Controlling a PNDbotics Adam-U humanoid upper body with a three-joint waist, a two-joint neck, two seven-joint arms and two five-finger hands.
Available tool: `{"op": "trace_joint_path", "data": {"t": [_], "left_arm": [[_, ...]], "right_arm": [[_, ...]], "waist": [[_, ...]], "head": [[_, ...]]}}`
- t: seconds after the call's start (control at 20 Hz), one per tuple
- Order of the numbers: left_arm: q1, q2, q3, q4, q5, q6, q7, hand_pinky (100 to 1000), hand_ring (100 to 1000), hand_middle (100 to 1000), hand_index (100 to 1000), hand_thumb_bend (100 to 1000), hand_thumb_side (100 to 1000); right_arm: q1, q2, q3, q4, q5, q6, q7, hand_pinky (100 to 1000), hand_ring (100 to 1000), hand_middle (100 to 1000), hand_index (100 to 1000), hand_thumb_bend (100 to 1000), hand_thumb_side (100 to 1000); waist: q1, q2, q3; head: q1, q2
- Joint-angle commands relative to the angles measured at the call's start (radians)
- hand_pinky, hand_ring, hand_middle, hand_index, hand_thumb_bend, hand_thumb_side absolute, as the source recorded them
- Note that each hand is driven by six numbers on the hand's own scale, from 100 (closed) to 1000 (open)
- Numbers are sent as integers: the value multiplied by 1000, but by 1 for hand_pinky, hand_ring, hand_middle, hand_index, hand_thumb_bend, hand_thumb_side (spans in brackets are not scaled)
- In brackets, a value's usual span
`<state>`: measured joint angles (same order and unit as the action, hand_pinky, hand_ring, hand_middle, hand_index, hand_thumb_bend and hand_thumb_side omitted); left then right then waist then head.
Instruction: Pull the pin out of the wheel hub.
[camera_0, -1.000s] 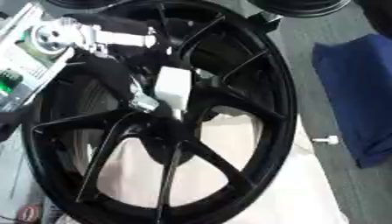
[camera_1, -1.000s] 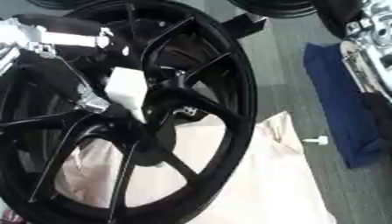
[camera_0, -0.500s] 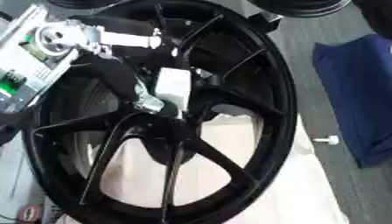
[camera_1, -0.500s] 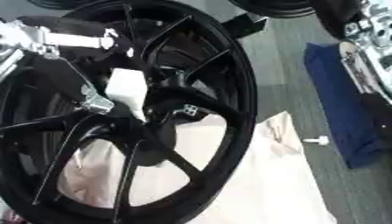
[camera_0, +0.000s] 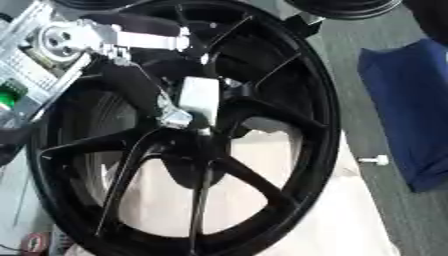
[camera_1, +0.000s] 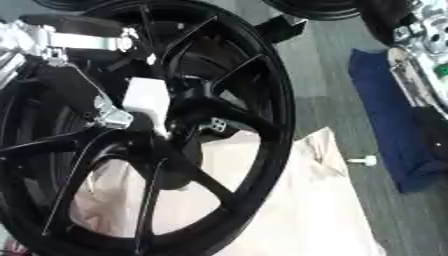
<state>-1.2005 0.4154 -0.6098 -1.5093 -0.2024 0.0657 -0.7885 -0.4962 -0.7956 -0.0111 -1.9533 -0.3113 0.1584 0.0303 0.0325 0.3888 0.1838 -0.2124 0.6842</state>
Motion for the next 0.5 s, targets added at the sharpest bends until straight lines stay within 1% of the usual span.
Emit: {"op": "trace_joint_path", "data": {"t": [0.05, 0.1, 0.15, 0.25, 0.35, 0.4, 0.5], "left_arm": [[-24, 19, 0, -23, -3, 7, -1, 675, 549, 407, 561, 215, 194], [-23, 20, -2, -24, -7, 7, -2, 659, 525, 372, 526, 176, 191], [-22, 19, -2, -25, -8, 8, 2, 652, 516, 358, 512, 148, 182], [-21, 15, 1, -29, -1, 13, 21, 650, 506, 334, 485, 129, 171], [-21, 15, 5, -39, 3, 22, 43, 642, 489, 300, 439, 120, 121], [-20, 16, 7, -46, 4, 28, 54, 633, 467, 264, 395, 107, 100], [-19, 21, 12, -64, 3, 41, 72, 630, 453, 233, 360, 100, 100]], "right_arm": [[-7, -16, -8, -6, -8, -2, -3, 935, 688, 574, 705, 100, 762], [-7, -16, -9, -6, -9, -1, -4, 935, 688, 574, 705, 100, 763], [-6, -16, -9, -6, -9, -1, -5, 935, 689, 574, 705, 100, 763], [-5, -15, -9, -6, -10, -1, -6, 935, 689, 574, 705, 100, 764], [-3, -16, -9, -5, -9, 1, -6, 936, 689, 574, 705, 100, 765], [-2, -16, -9, -5, -8, 1, -6, 936, 689, 575, 706, 100, 764], [-1, -18, -10, -6, -9, 0, -7, 935, 689, 575, 706, 100, 765]], "waist": [[-2, -29, -1], [-2, -28, -1], [-2, -28, -1], [-3, -28, -1], [-2, -29, 0], [-2, -30, 1], [-1, -33, 3]], "head": [[1, -3], [1, -2], [1, -2], [2, -2], [1, 0], [1, 1], [-1, 2]]}}
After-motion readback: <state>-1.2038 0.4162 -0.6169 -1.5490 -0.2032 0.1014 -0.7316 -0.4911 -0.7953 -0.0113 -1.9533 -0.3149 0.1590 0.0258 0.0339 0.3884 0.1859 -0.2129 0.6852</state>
